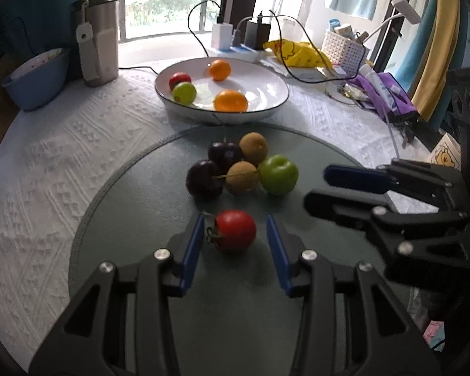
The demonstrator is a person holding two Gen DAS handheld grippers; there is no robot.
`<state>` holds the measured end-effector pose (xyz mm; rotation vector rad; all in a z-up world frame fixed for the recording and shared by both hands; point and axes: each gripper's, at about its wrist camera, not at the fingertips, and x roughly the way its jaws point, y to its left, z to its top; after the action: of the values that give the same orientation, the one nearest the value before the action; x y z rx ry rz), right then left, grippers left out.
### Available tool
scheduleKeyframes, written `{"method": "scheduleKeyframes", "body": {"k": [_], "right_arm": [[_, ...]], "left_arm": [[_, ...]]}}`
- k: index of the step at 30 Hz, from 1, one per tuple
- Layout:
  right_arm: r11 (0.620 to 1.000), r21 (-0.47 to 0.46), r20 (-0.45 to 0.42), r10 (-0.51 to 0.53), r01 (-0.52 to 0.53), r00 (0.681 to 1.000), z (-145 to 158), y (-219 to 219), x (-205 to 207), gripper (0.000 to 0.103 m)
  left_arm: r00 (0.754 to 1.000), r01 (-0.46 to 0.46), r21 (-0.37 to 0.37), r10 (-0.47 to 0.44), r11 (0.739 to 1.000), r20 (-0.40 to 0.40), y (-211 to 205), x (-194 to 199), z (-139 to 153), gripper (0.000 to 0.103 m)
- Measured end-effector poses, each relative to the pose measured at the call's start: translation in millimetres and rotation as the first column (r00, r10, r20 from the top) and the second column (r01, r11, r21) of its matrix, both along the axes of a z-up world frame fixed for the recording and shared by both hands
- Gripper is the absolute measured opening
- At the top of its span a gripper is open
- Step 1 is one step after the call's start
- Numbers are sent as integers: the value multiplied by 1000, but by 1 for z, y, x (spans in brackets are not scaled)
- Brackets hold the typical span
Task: Organize fruits
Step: 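Grasp the green apple with the right tool while the left tool grasps the red tomato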
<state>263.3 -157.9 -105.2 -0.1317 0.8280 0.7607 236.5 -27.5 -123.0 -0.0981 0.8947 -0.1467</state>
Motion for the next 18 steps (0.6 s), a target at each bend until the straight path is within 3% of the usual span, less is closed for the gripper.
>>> {"method": "scheduleKeyframes", "body": {"k": [15, 18], "right_arm": [[999, -30, -34, 22, -23, 999, -12, 21, 28, 39], [999, -42, -32, 29, -31, 999, -13, 25, 30, 39]], "left_arm": [[999, 28, 61, -29, 998, 19, 6, 7, -2, 42], [999, 45, 68, -46, 997, 22, 3, 6, -2, 37]]}}
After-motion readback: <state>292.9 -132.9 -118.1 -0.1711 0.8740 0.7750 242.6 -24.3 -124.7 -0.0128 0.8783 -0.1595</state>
